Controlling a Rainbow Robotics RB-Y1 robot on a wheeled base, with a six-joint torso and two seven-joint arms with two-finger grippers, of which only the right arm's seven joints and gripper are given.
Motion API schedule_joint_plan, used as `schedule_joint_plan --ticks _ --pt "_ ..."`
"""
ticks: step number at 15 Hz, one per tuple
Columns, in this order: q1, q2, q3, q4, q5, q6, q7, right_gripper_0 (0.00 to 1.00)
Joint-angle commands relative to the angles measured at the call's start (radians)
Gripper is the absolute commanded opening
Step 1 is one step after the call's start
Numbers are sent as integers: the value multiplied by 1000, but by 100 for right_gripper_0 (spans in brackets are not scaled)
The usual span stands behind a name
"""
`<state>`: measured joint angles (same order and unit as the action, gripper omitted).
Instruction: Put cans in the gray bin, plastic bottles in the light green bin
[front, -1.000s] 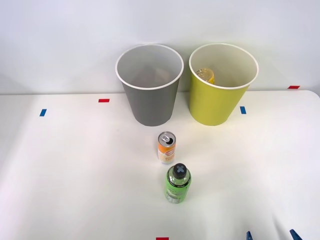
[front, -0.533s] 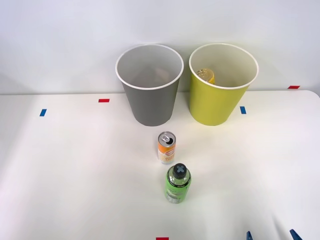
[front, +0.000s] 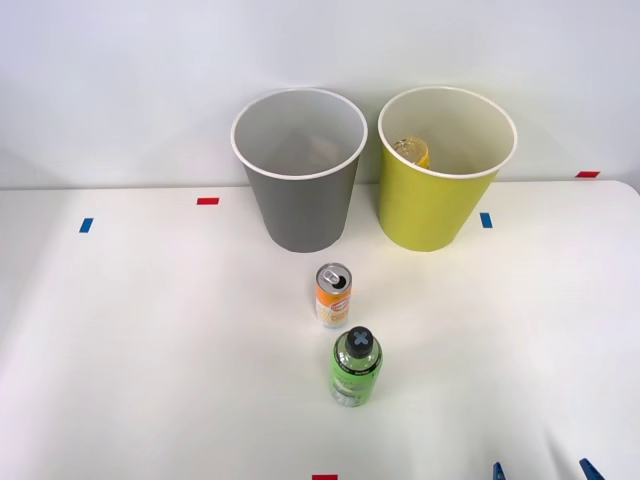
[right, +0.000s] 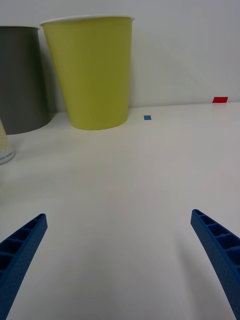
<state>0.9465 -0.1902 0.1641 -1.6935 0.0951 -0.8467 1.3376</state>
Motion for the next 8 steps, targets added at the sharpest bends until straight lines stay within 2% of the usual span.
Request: schedule_joint_plan --ticks 1,8 --pt "0 0 0 0 0 0 0 100" --pt "0 0 0 0 0 0 0 100"
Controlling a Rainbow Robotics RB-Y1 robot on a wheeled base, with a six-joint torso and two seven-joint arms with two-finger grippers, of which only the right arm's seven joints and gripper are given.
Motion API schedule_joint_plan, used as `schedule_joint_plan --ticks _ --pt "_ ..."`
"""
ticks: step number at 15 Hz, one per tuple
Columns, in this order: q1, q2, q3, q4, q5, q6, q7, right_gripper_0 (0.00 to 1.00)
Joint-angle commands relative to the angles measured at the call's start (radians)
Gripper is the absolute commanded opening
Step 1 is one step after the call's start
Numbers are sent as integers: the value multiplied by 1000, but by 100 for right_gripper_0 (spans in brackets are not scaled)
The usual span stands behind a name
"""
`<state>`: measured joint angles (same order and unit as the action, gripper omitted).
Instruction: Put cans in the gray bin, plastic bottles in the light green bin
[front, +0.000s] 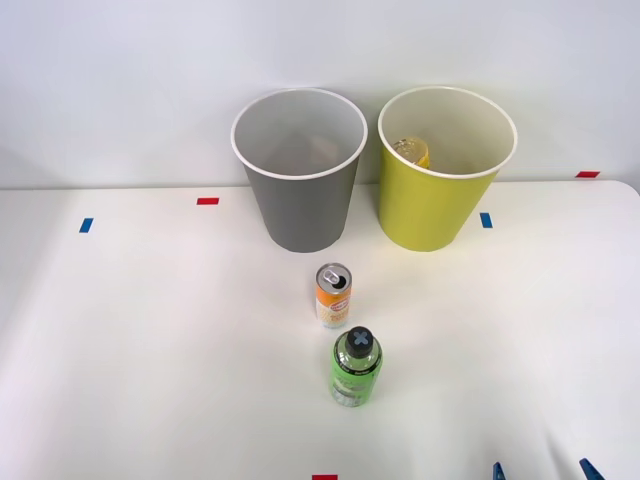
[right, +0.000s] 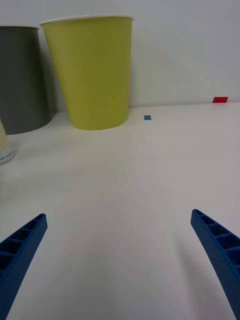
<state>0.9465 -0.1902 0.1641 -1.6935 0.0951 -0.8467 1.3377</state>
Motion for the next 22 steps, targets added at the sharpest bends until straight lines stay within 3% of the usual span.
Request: schedule_joint_plan --ticks 1,22 --pt "0 0 0 0 0 0 0 100" --pt "0 0 0 0 0 0 0 100"
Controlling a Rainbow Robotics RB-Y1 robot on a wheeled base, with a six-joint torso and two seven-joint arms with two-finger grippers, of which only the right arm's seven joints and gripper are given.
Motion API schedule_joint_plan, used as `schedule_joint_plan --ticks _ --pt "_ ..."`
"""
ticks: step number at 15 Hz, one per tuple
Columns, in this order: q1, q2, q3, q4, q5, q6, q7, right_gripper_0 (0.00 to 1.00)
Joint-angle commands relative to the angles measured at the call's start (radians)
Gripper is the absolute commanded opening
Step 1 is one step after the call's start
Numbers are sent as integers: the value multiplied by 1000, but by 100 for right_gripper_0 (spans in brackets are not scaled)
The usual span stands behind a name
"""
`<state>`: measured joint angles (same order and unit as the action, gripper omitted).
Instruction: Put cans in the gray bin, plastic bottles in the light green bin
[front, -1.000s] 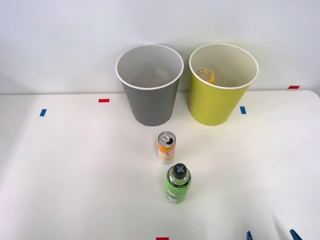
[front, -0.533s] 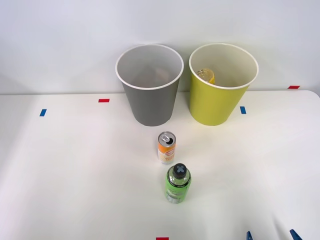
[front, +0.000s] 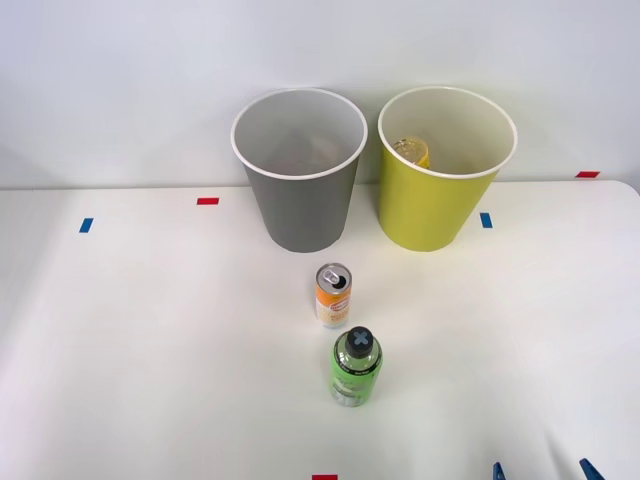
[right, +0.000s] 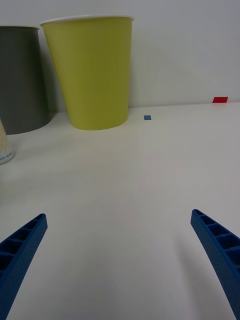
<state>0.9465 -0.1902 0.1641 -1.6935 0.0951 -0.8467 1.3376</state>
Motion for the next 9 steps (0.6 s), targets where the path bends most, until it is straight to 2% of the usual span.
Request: schedule_joint_plan --ticks 1,3,5,9 --pt "0 0 0 0 0 0 0 100" --pt "-12 -2 3 37 -2 21 0 100" --pt "-12 -26 44 37 -31 -3 9 100" --pt "-12 -146 97 -35 -34 -12 60 100"
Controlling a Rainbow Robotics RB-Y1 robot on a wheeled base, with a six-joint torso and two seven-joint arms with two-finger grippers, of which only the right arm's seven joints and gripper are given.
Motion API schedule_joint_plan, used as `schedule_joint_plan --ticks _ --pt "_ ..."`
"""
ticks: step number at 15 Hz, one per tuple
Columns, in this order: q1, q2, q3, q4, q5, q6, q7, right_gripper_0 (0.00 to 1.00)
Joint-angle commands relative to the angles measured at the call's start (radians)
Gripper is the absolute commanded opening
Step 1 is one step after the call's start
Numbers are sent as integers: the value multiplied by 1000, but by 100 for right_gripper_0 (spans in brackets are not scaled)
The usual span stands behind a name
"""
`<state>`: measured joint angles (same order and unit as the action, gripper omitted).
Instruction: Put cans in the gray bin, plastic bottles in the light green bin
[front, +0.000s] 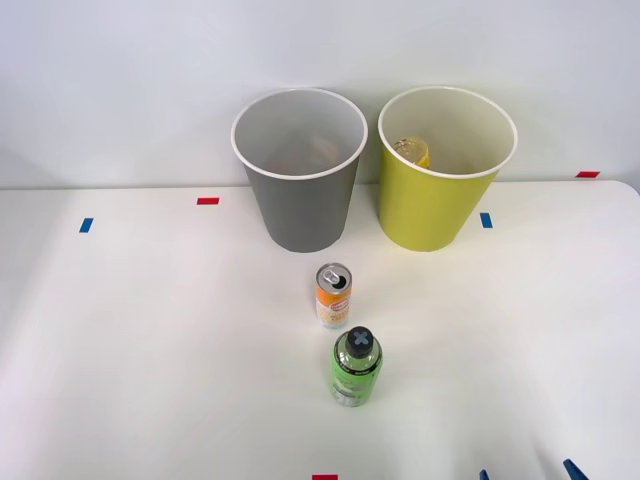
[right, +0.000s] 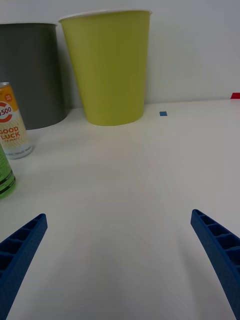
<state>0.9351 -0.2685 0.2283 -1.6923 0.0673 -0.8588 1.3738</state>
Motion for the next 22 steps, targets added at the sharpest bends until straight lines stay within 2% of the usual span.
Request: schedule_joint_plan --ticks 1,2,5,7,10,14,17,22 --pt "-9 -126 71 -53 -37 -2 37 100" --pt "-16 -172 100 -69 -54 -2 57 100" --pt "-82 -311 227 -98 -212 -6 269 100" --pt "-148 -382 338 -101 -331 -29 383 100" --pt "-256 -454 454 -121 -428 -40 485 100" --pt "-384 -500 585 -136 -528 -39 599 100" --pt "-458 -491 664 -136 -620 -26 671 100" --pt "-568 -436 684 -135 -684 78 677 100"
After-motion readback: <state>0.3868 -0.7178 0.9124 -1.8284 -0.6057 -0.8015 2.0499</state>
